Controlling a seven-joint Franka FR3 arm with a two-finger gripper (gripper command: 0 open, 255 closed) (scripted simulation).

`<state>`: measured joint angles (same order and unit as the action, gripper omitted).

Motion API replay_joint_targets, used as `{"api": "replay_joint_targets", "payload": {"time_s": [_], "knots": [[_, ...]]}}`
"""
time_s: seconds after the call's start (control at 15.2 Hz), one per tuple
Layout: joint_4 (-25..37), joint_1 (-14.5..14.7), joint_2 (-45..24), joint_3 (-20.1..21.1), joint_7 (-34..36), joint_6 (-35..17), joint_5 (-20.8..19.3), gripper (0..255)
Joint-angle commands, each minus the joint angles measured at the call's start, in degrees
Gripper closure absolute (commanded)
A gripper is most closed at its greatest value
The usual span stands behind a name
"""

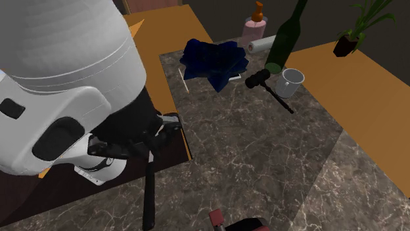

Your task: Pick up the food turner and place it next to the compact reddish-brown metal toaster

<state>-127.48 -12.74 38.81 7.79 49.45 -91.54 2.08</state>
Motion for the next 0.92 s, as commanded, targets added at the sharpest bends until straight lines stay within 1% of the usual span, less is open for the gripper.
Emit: {"api": "replay_joint_targets", "payload": {"time_s": [0.0,0.4,0.46,0.86], "knots": [[-1.0,-0.7,1.1,-2.3,-2.7,0.2,-1.2,255],[-3.2,-3.1,4.4,-9.6,-10.8,1.0,-5.6,255],[-3.3,-3.3,4.6,-10.1,-11.4,1.0,-5.9,255],[-8.8,-3.4,5.9,-10.3,-11.2,-3.2,-6.1,255]]}}
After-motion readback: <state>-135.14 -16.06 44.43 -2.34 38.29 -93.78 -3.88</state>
